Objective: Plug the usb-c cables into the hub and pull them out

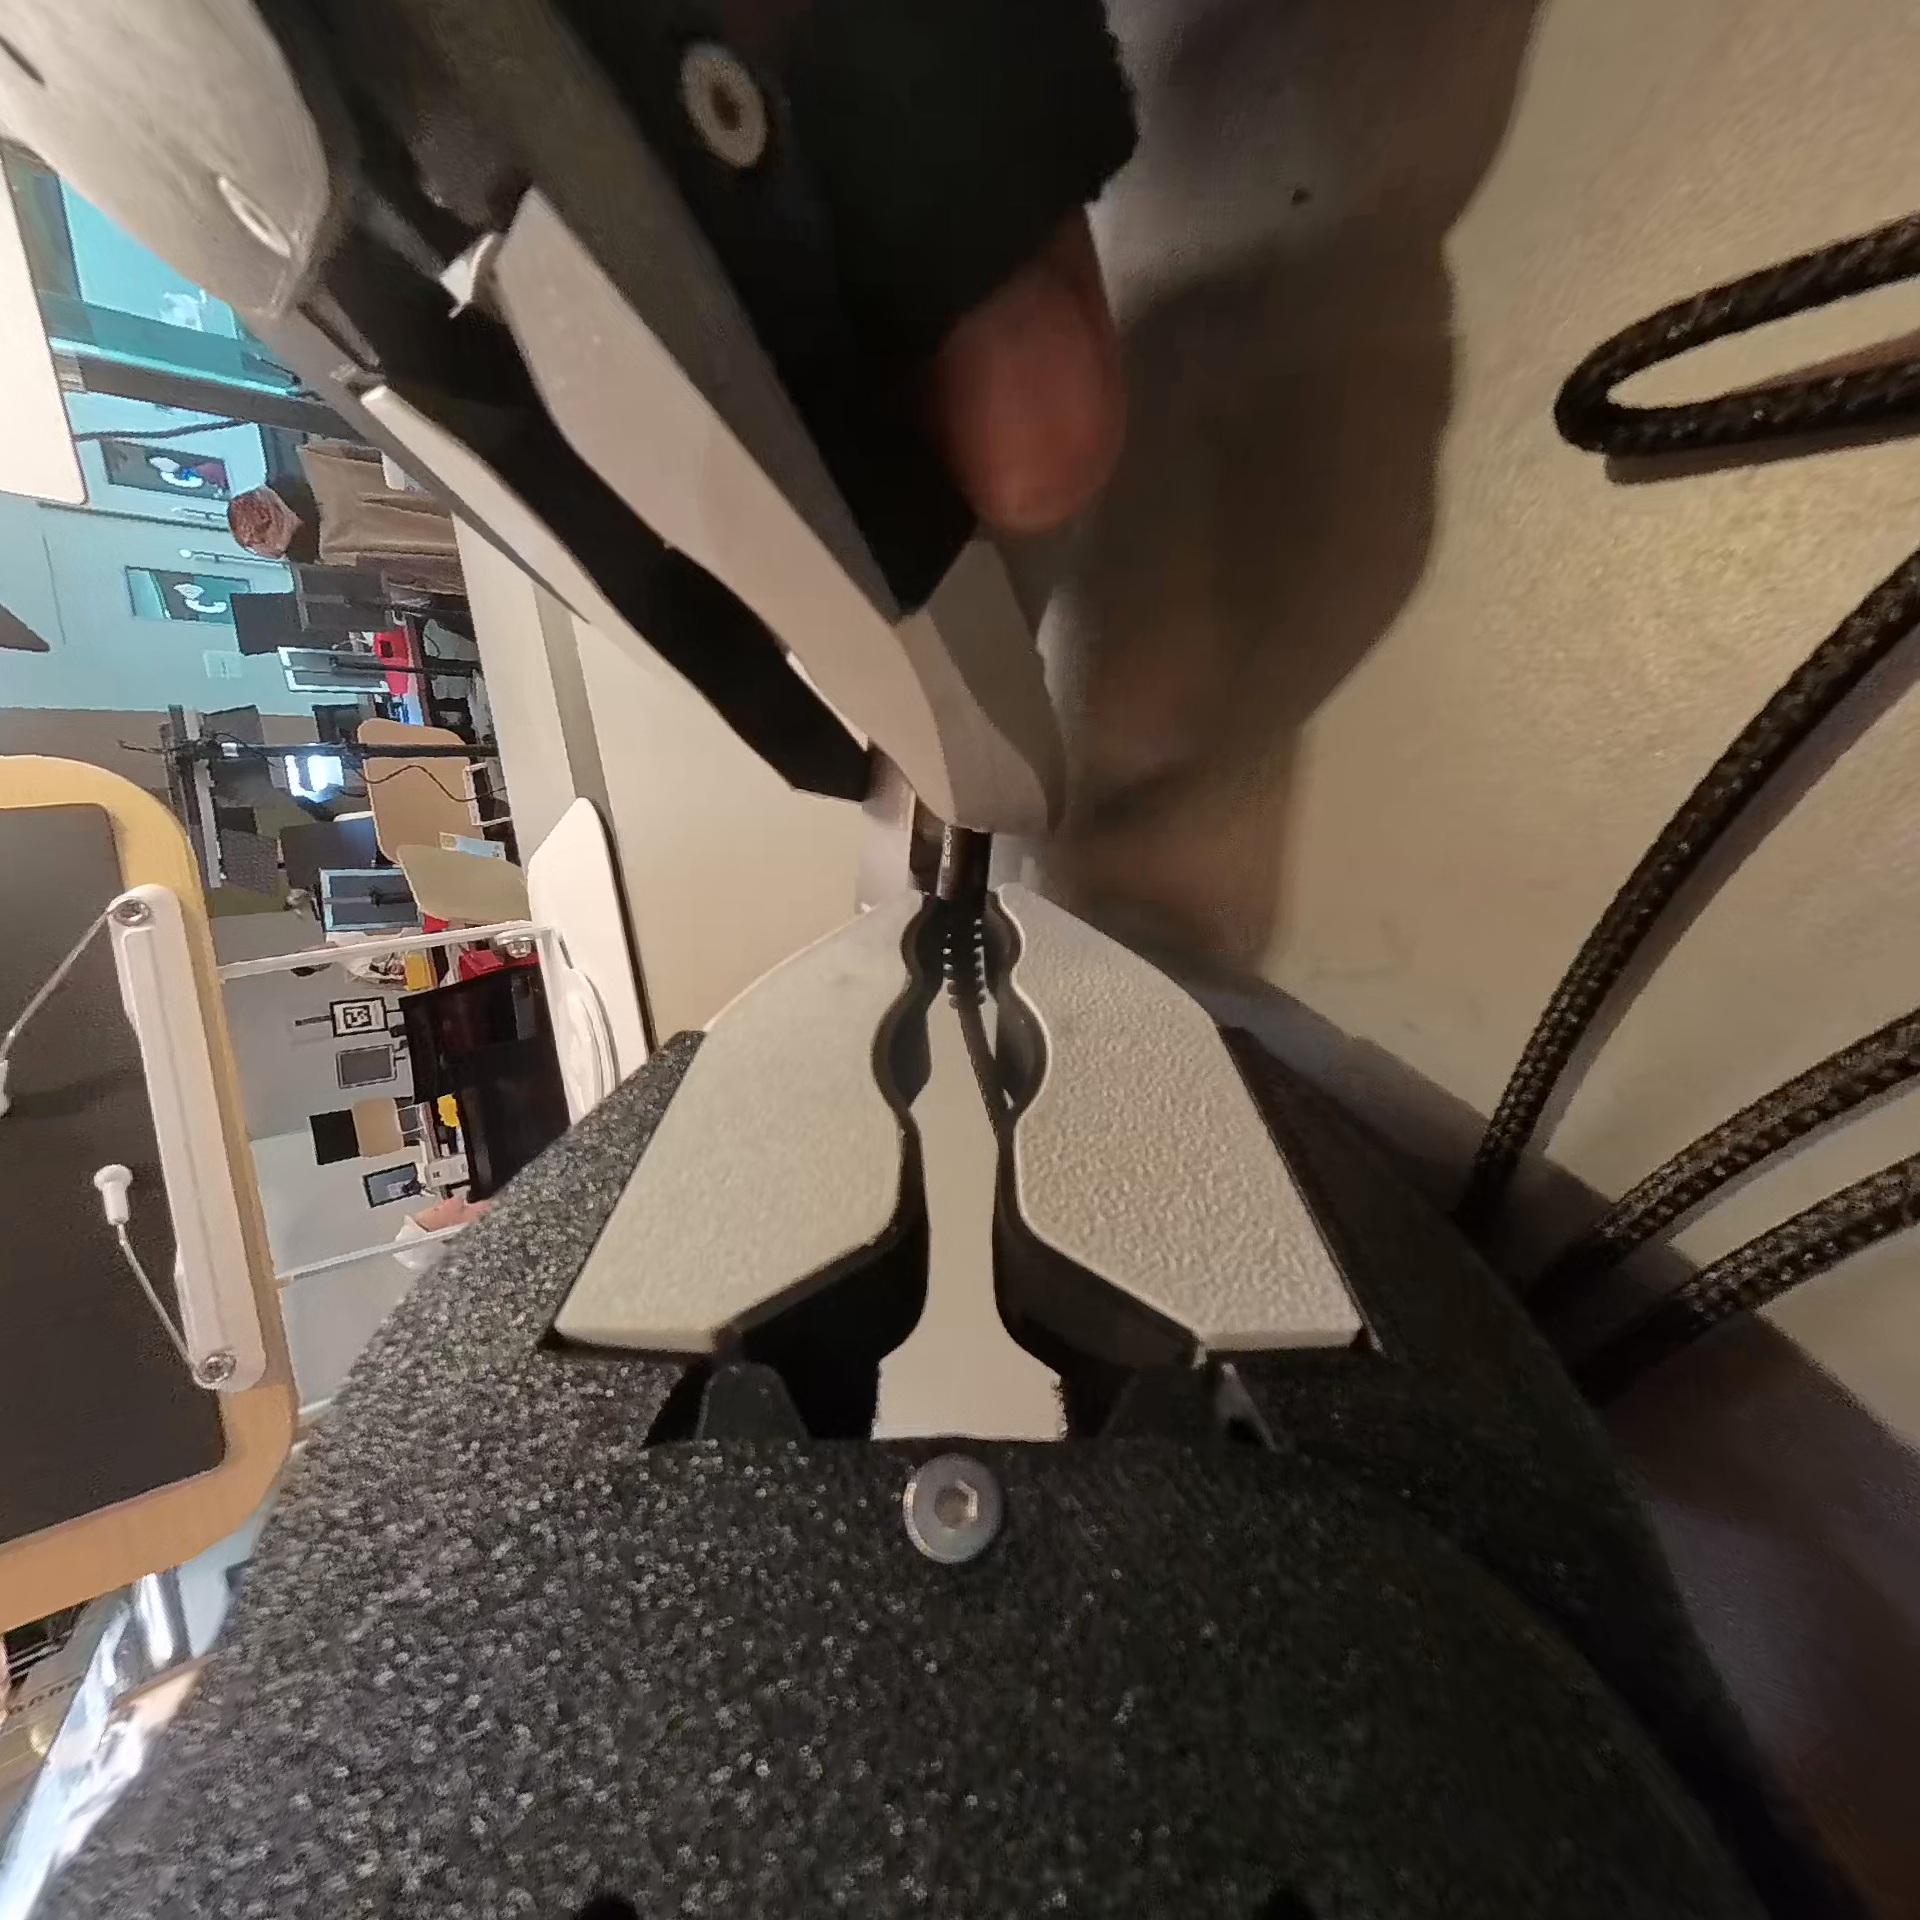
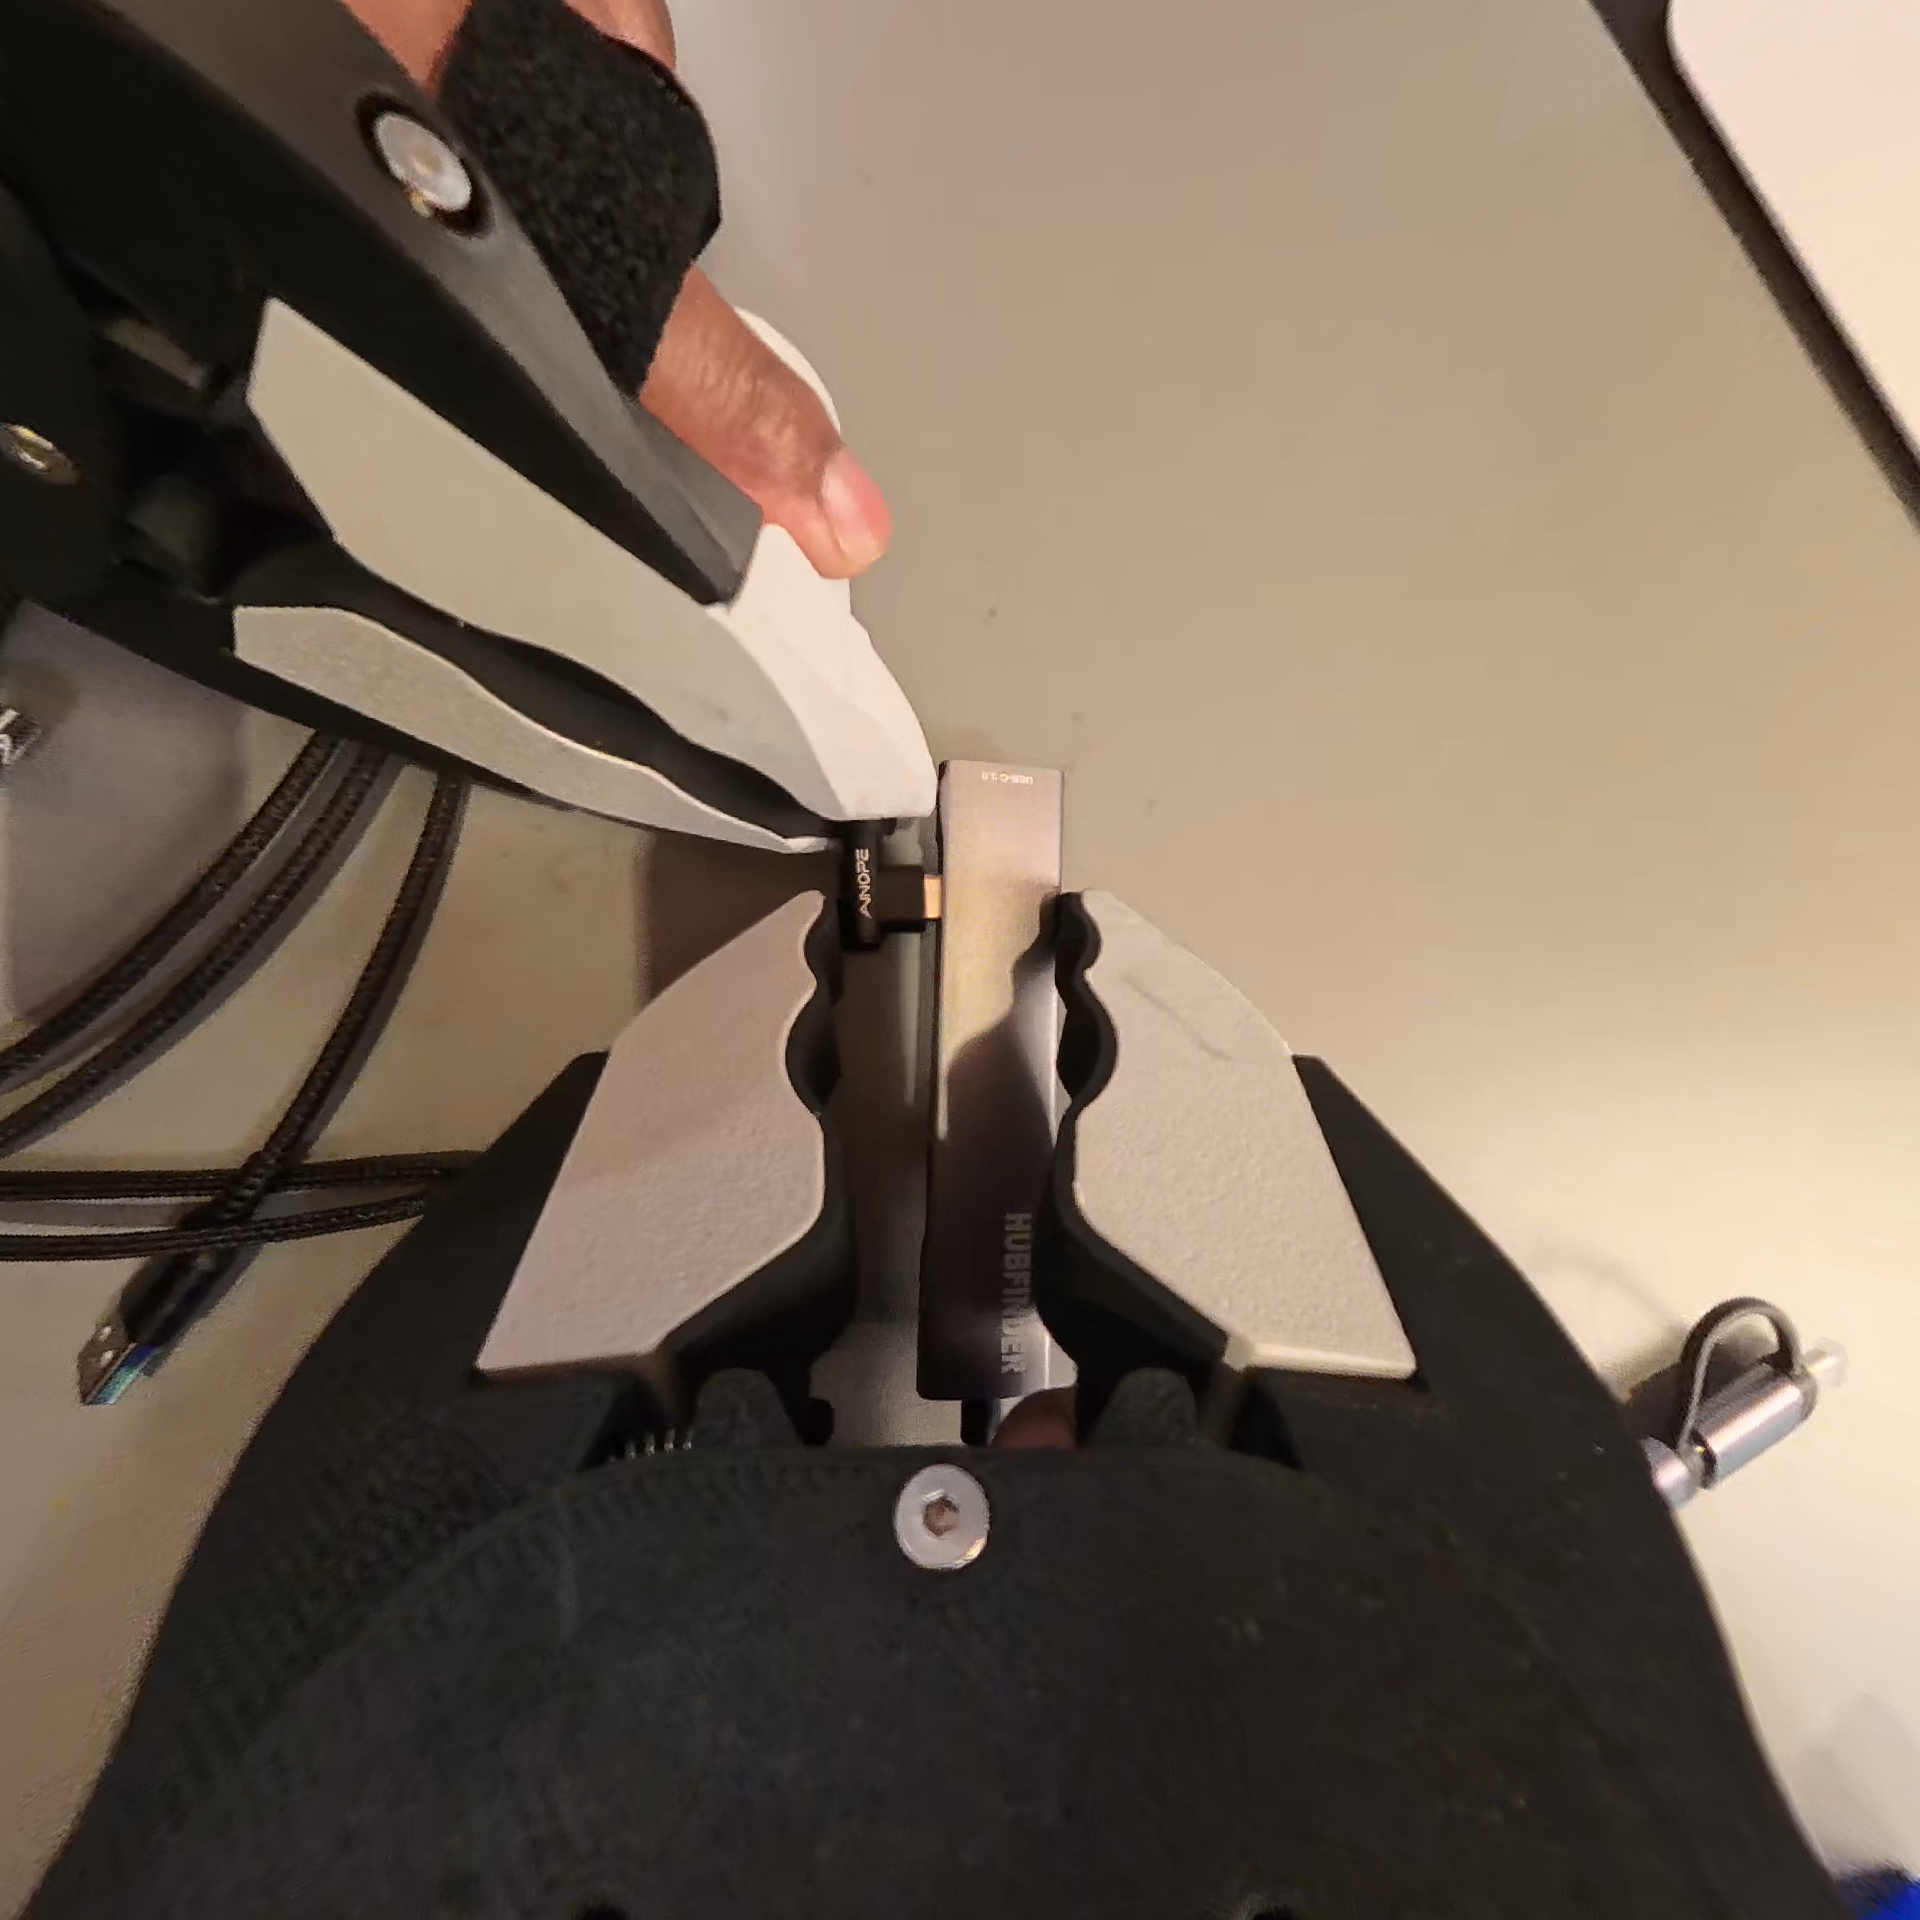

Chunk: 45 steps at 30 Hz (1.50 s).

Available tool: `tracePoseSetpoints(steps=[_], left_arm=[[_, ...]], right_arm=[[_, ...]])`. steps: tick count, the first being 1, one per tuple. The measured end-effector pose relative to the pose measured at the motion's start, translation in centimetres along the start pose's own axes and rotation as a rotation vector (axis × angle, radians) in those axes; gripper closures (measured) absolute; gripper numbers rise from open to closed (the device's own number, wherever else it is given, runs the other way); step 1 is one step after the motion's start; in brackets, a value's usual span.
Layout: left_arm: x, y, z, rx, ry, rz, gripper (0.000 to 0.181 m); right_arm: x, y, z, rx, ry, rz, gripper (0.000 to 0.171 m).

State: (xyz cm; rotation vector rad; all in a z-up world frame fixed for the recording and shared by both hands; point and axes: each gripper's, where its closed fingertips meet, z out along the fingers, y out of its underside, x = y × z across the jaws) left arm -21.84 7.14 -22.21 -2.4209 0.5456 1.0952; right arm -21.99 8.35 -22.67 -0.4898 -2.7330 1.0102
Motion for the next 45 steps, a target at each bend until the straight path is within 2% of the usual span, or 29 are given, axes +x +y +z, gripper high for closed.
tracePoseSetpoints(steps=[5, 10, 17, 23, 31, 45], left_arm=[[-0.5, -0.1, 0.0, 0.036, 0.005, -0.143, 0.171], [-1.3, 1.0, -0.5, 0.096, 0.013, -0.34, 0.141], [0.4, -0.7, -1.1, 0.222, 0.181, -0.459, 0.125], [0.7, -1.4, -1.2, 0.256, 0.212, -0.459, 0.134], [0.3, -1.3, -1.6, 0.269, 0.204, -0.443, 0.139], [0.5, -1.1, -1.3, 0.233, 0.232, -0.457, 0.142]], right_arm=[[0.4, 0.0, -0.3, 0.01, 0.016, -0.007, 0.131], [0.3, 0.5, -0.5, -0.008, 0.018, -0.084, 0.132], [-1.7, -0.8, -0.9, 0.04, -0.013, -0.256, 0.132], [-2.3, -1.0, -1.0, 0.046, 0.013, -0.387, 0.132], [-2.5, -1.6, -1.4, 0.095, 0.007, -0.394, 0.131], [-2.5, -1.3, -1.0, 0.077, 0.001, -0.382, 0.134]])
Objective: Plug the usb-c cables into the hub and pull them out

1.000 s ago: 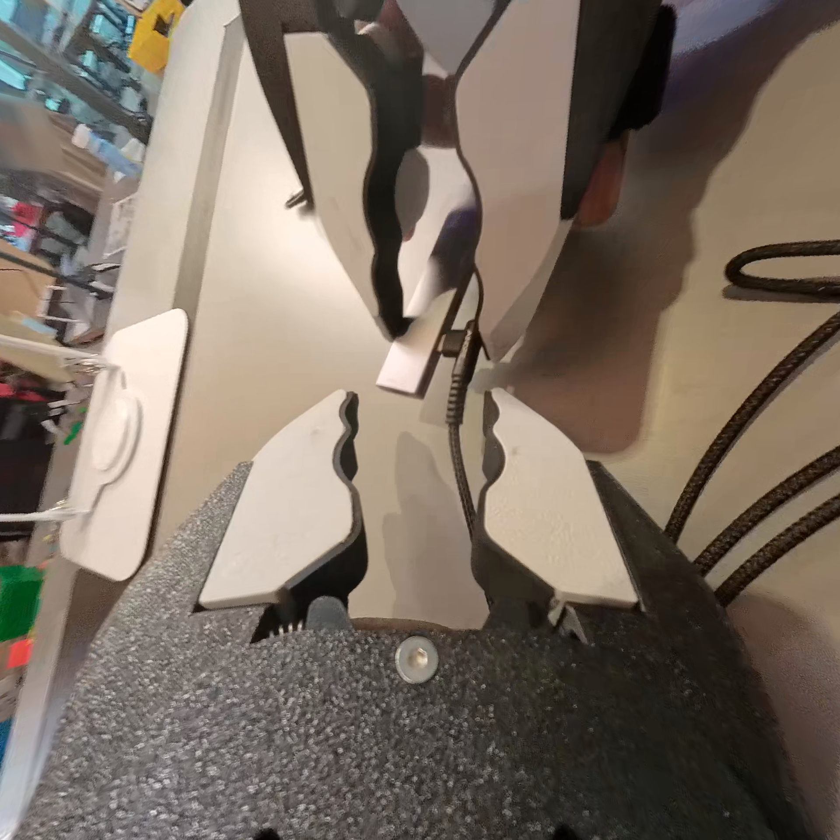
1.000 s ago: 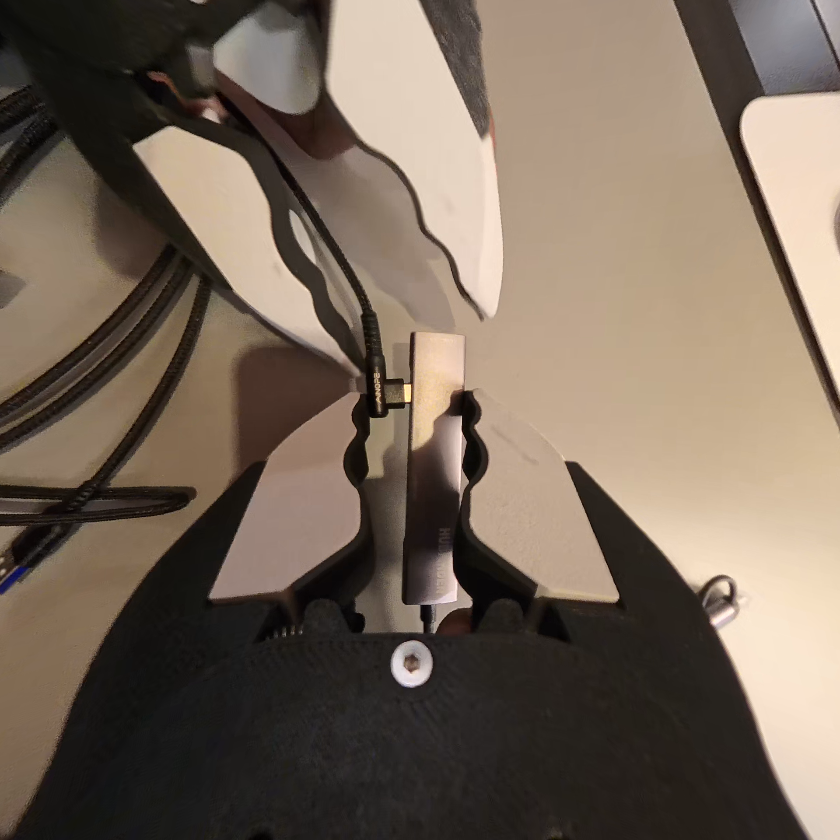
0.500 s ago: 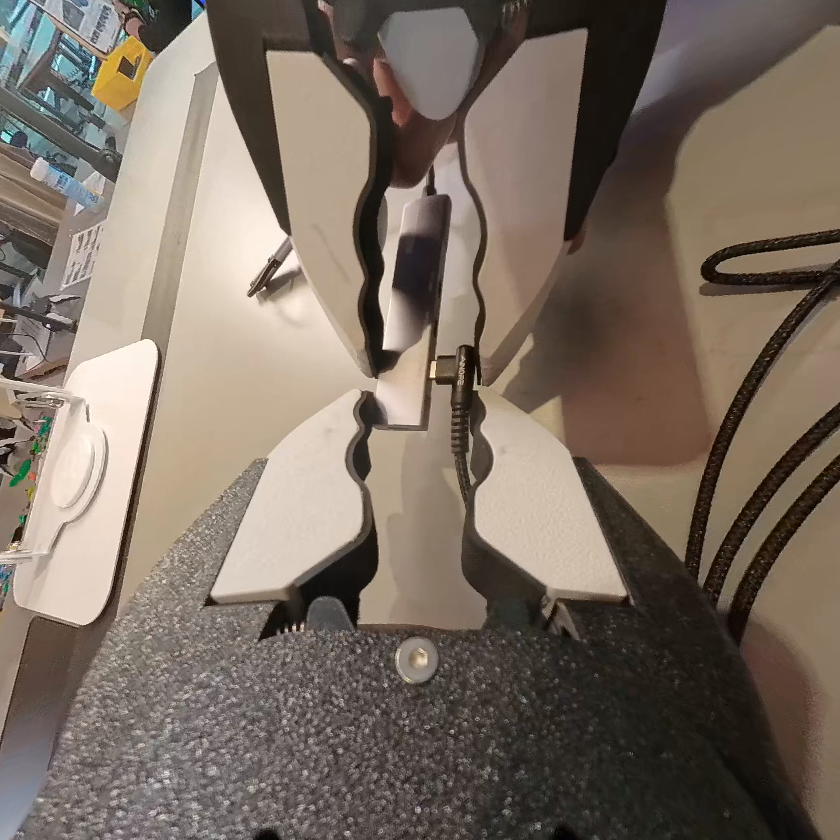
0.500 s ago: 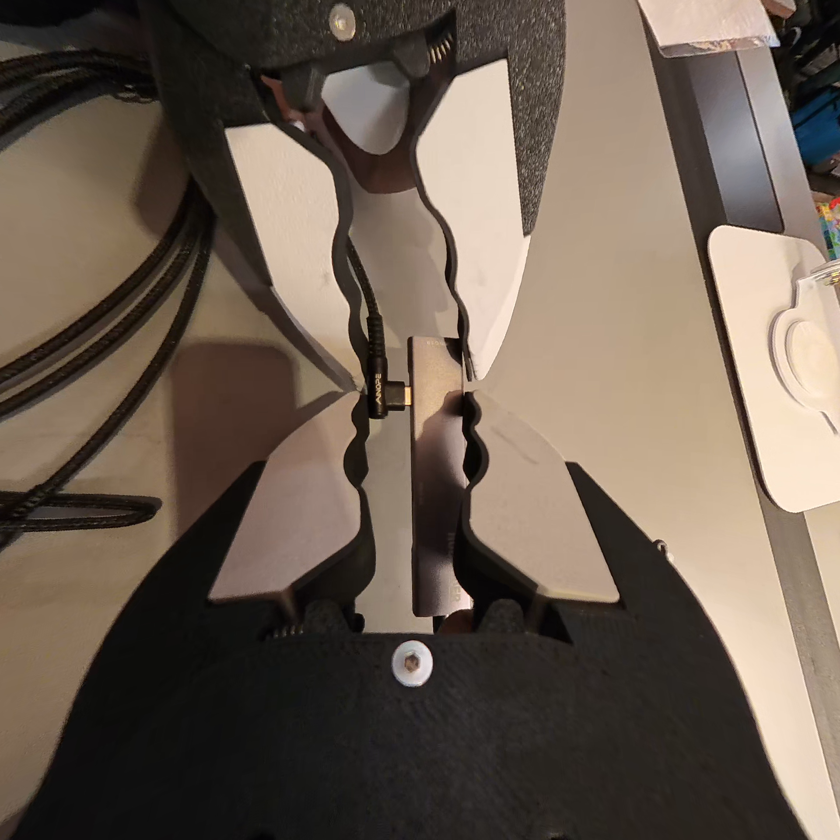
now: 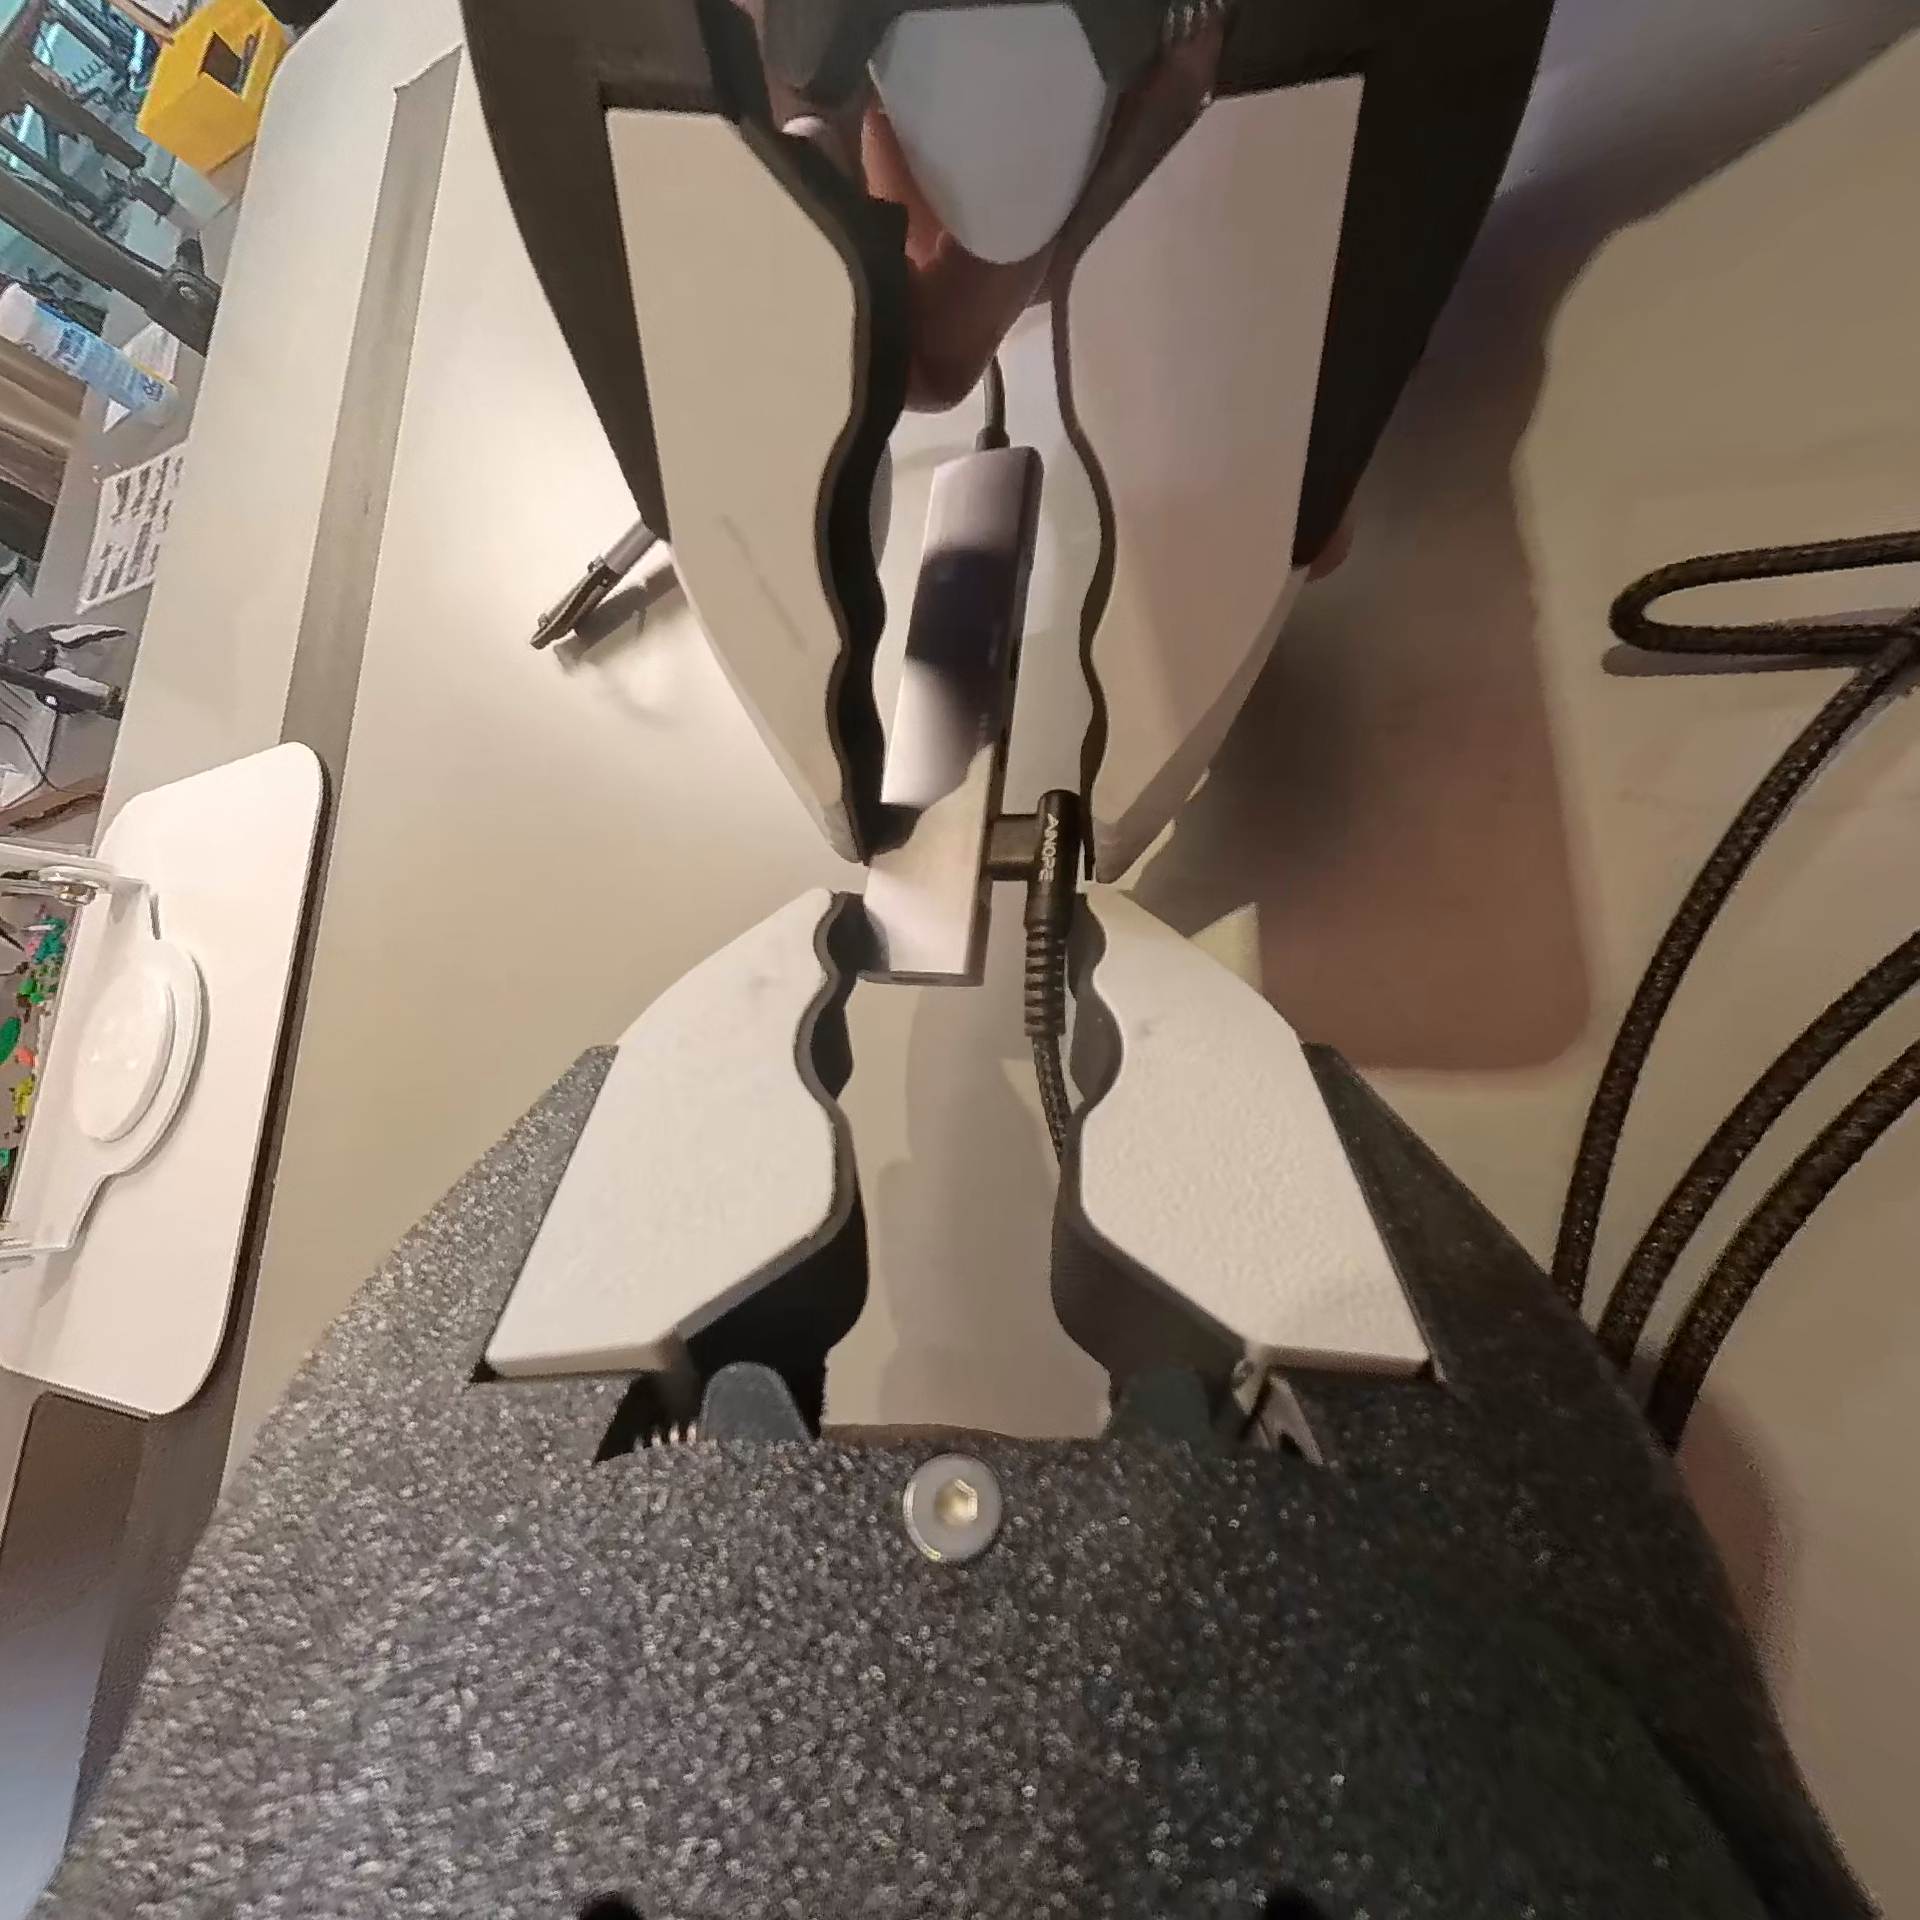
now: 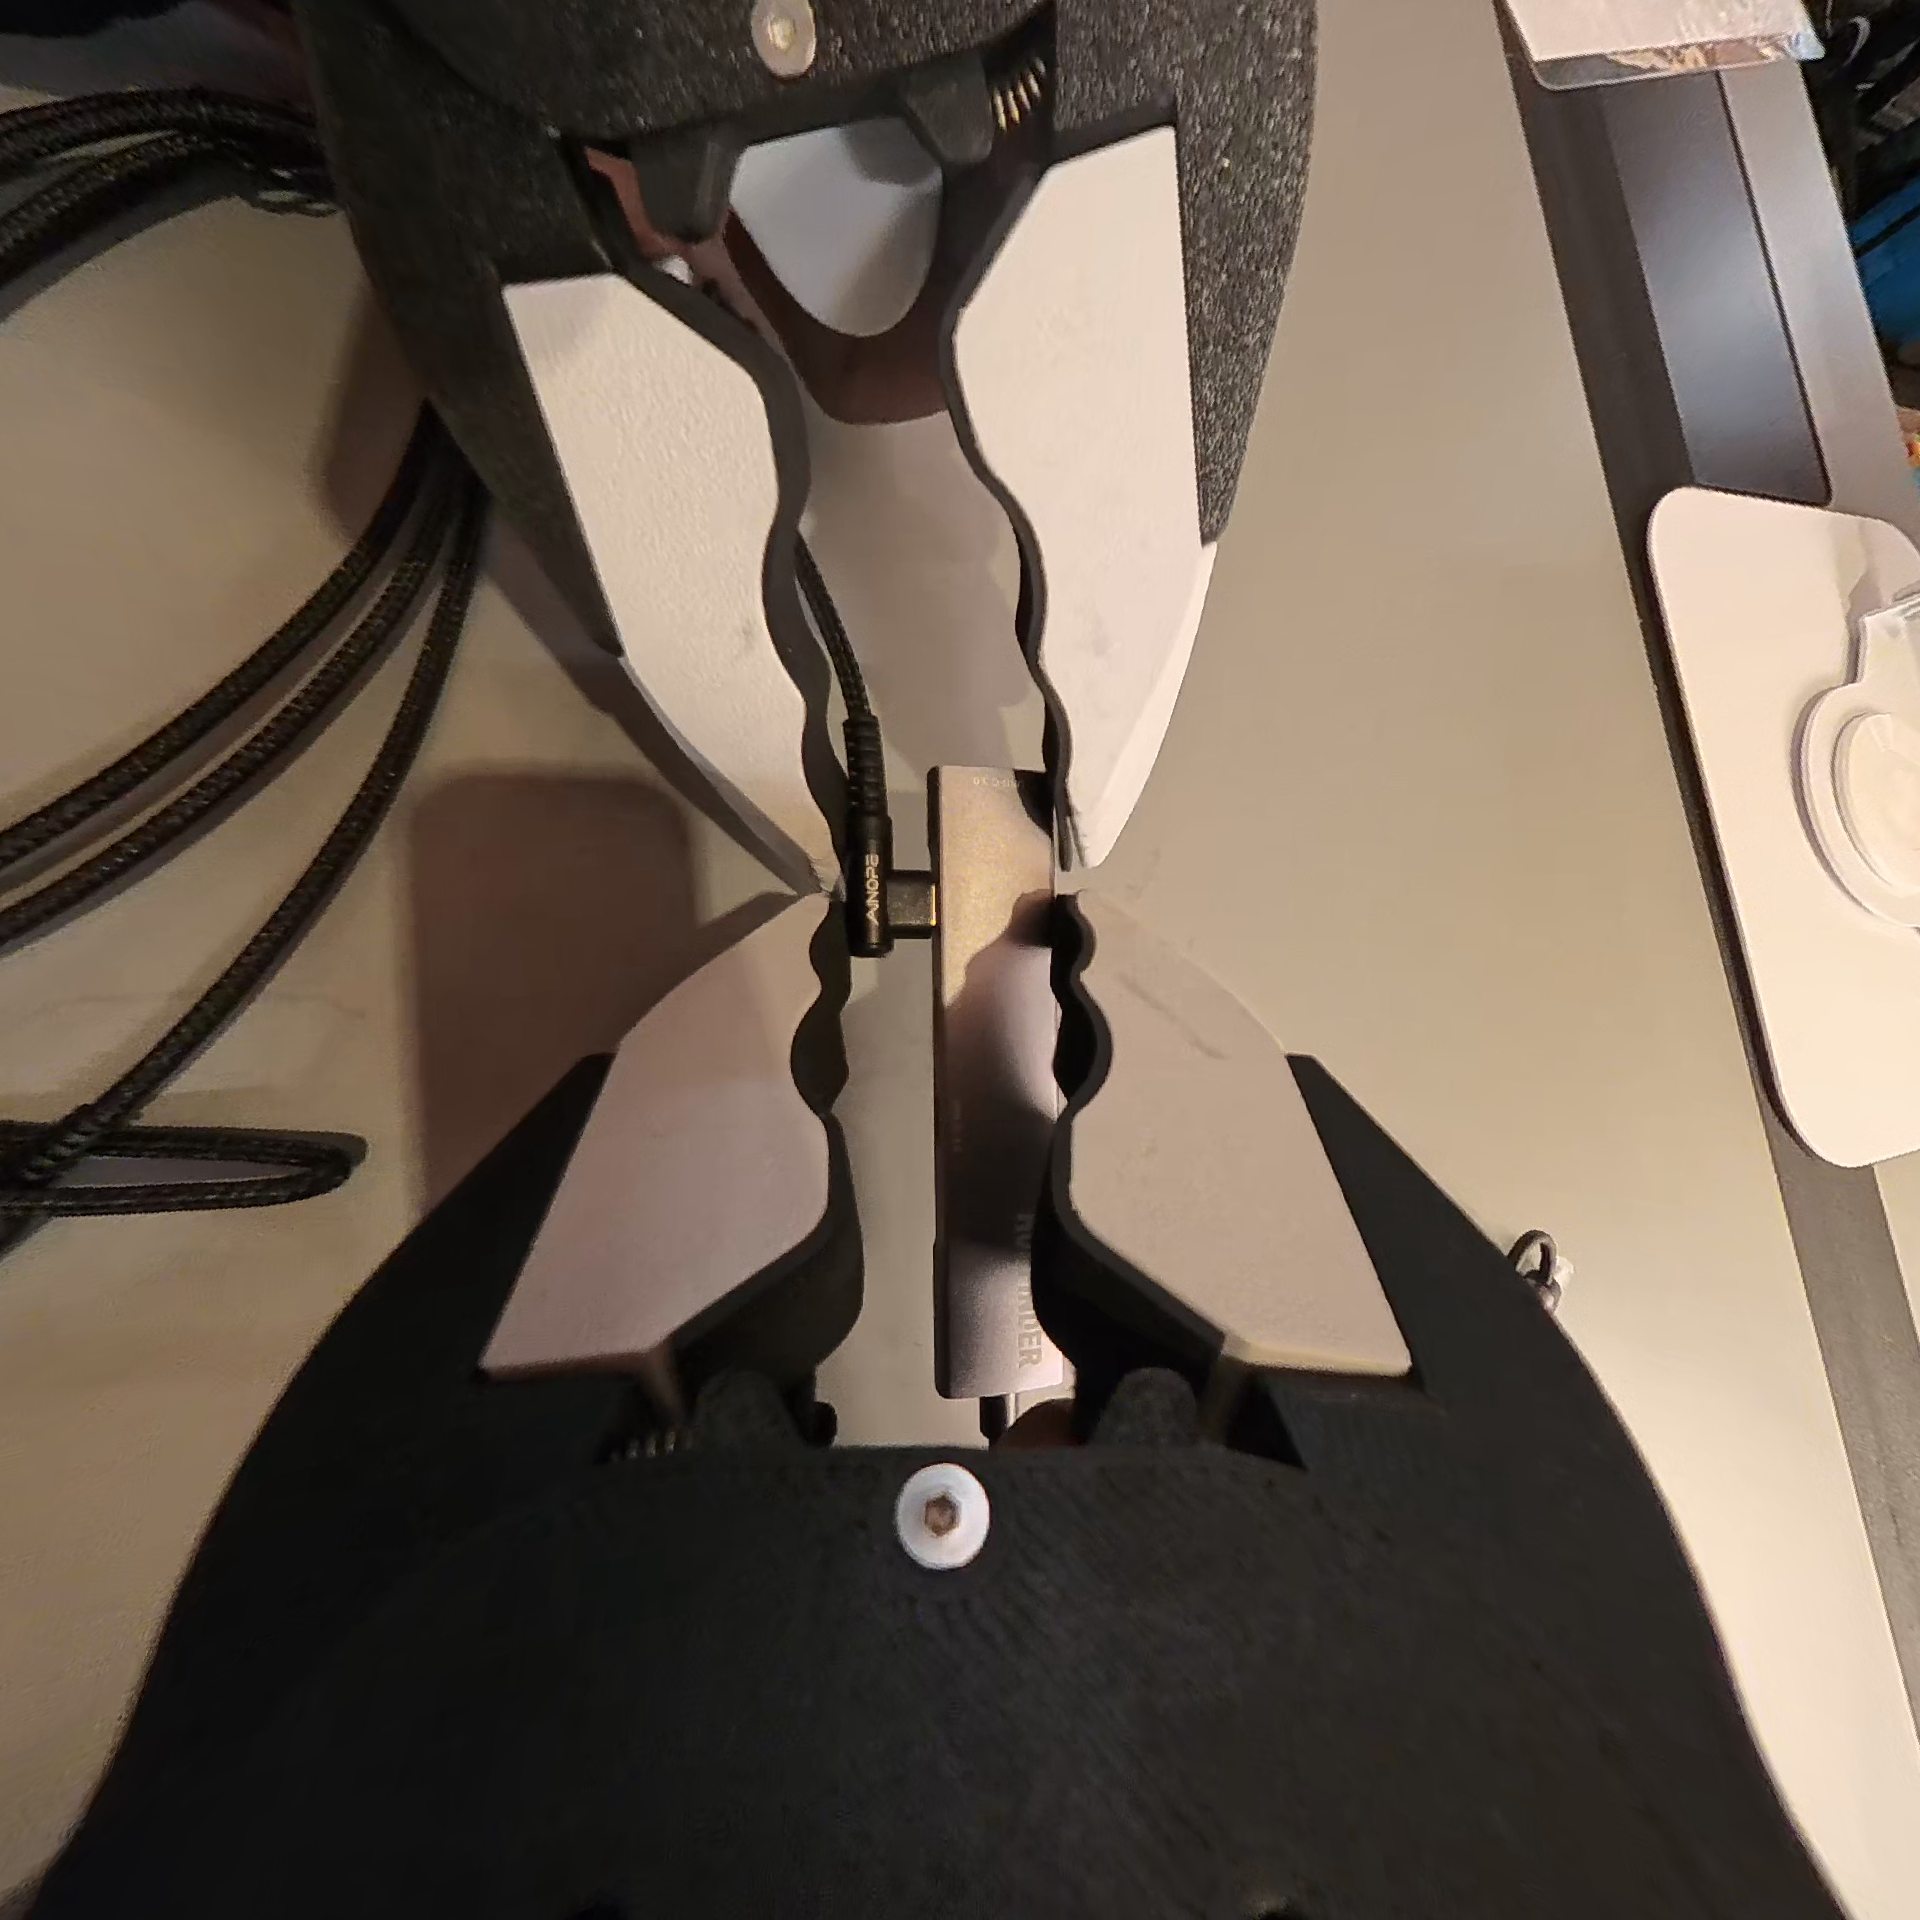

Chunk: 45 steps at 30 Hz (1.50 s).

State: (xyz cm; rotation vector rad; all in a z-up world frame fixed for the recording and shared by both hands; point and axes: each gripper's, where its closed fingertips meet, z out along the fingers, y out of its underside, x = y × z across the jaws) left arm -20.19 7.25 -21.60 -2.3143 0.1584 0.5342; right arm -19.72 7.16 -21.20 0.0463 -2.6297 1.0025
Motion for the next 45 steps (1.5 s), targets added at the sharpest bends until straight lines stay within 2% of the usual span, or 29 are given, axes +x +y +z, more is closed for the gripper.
tracePoseSetpoints(steps=[5, 7, 14, 18, 21, 25, 29, 36, 45], left_arm=[[-0.7, 0.8, 0.7, -0.001, -0.026, -0.099, 0.139], [-1.2, 1.3, 0.5, 0.003, -0.029, -0.153, 0.132], [-5.2, 1.1, -1.5, 0.169, -0.125, -0.433, 0.122], [-7.8, 2.5, -2.4, 0.198, -0.211, -0.649, 0.123], [-8.6, 3.2, -2.8, 0.206, -0.237, -0.729, 0.125], [-9.0, 3.8, -2.5, 0.175, -0.258, -0.756, 0.128], [-8.8, 4.4, -1.7, 0.085, -0.289, -0.716, 0.129], [-8.6, 4.8, -0.4, -0.04, -0.368, -0.572, 0.132], [-9.4, 5.3, -0.3, -0.027, -0.339, -0.627, 0.132]], right_arm=[[0.8, 1.3, 0.5, -0.034, 0.027, 0.063, 0.133], [1.3, 1.8, 0.5, -0.047, 0.047, 0.085, 0.135], [4.2, 1.5, -1.8, 0.087, 0.124, 0.281, 0.116], [7.6, 2.8, -3.2, 0.151, 0.247, 0.487, 0.121], [9.4, 3.5, -4.4, 0.218, 0.312, 0.591, 0.129], [9.9, 3.1, -5.1, 0.304, 0.302, 0.654, 0.135], [8.9, 2.0, -3.8, 0.316, 0.254, 0.632, 0.137], [7.0, 2.0, -0.7, 0.19, 0.202, 0.552, 0.134], [6.3, 2.8, 0.9, 0.063, 0.186, 0.507, 0.133]])
